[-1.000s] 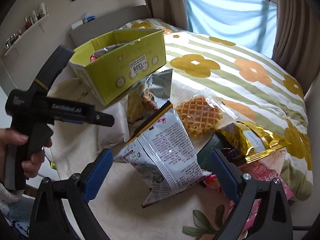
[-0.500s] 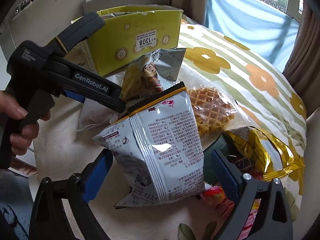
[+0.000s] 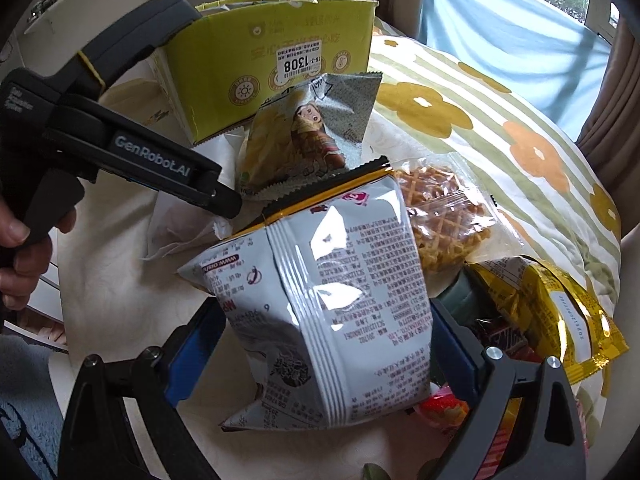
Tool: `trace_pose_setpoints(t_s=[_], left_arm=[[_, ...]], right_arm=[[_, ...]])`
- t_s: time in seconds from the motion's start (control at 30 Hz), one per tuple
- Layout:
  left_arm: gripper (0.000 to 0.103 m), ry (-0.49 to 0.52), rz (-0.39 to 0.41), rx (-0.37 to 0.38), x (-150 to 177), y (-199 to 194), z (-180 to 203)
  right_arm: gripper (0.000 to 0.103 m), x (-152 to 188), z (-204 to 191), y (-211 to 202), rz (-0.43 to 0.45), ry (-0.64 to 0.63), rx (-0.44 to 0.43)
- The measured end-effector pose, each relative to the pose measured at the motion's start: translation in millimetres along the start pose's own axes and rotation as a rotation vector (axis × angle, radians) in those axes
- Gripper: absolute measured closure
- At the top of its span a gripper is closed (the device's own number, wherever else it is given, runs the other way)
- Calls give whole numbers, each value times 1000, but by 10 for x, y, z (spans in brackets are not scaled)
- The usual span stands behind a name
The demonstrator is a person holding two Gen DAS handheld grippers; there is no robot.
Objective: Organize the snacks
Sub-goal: 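Grasp the white pouch with left tool while right tool grasps white chips bag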
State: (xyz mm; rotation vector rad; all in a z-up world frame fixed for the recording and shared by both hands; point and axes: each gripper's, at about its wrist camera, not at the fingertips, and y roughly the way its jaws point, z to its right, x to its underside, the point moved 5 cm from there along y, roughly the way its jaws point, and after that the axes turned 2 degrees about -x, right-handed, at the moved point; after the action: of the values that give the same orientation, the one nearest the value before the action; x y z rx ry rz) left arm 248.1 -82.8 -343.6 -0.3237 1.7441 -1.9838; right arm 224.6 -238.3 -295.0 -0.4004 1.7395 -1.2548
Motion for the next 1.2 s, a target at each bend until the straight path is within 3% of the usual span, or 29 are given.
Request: trace_pose_setpoints(t_s=[0.07,0.13,0.33,0.63,0.87,1.03,1.2], left_arm=[[26,10,-3,4,33,-17,-35],[26,12,-6,12,69,-31,-45],[27,13,-8,37,190,-84,-102],[27,13,31,99,365,-437,-232],[27,38,134,151,424,-1055,-349],[27,58,246,171,276,-1636,-483],[27,72,342,183,-104,-2083,-709]], right_arm=[[12,-22,-27,30,-3,-6,7],[26,-30,-43,33,-9,-16,15],[42,-17,-88,-25,-6,0,17],[45,5,-199,-291,26,50,33],[45,-140,-329,-583,69,81,64],[45,-412,-421,-852,117,116,69],[45,-822,-502,-1079,171,158,80]])
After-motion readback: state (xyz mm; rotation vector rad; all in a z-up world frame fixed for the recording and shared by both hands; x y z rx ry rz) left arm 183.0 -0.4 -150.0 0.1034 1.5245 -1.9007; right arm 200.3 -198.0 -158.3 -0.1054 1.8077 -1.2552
